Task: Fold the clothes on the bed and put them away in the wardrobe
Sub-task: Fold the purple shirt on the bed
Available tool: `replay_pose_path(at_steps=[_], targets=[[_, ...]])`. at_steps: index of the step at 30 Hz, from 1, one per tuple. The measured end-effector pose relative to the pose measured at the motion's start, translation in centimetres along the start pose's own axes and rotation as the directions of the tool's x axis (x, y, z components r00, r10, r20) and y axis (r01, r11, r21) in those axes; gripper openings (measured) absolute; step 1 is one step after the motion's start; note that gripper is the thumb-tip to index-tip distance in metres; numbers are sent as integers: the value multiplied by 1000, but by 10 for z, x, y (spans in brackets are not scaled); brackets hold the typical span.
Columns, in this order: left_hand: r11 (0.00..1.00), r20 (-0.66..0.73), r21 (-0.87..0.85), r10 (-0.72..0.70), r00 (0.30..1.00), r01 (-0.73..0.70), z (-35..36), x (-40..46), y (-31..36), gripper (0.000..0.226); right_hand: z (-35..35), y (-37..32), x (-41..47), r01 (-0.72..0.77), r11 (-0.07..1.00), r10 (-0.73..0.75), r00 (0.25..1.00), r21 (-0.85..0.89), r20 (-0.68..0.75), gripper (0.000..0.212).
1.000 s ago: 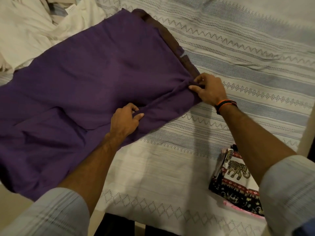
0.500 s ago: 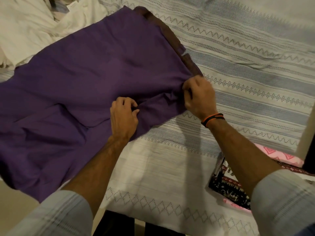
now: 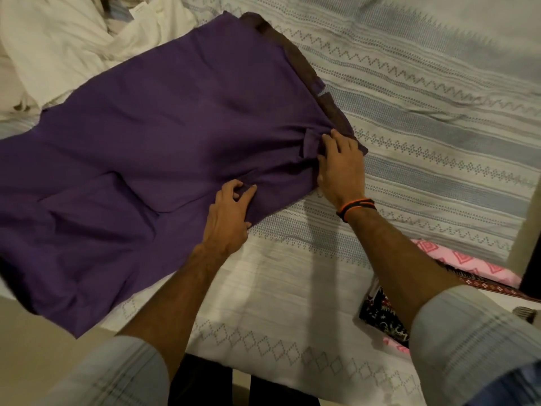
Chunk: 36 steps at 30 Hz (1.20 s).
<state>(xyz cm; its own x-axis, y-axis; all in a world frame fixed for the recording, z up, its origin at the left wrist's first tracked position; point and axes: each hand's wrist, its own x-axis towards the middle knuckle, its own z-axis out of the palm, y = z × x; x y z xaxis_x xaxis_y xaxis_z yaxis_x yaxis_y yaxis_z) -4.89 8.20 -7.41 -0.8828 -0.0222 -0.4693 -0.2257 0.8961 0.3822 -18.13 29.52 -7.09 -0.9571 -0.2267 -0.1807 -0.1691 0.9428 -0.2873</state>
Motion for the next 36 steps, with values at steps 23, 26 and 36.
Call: replay_pose_path(at_steps=[23, 26, 36], targets=[[995, 179, 96, -22, 984, 5, -11, 8, 2, 103, -25, -11, 53, -62, 998, 62, 998, 0, -1, 20], [994, 163, 104, -31, 986, 14, -9, 7, 3, 105, -17, -19, 36, 96, 995, -94, 977, 0, -192, 25], [997, 253, 52, -68, 965, 57, -16, 7, 8, 100, -9, -14, -4, -33, 997, 53, 943, -66, 327, 73]])
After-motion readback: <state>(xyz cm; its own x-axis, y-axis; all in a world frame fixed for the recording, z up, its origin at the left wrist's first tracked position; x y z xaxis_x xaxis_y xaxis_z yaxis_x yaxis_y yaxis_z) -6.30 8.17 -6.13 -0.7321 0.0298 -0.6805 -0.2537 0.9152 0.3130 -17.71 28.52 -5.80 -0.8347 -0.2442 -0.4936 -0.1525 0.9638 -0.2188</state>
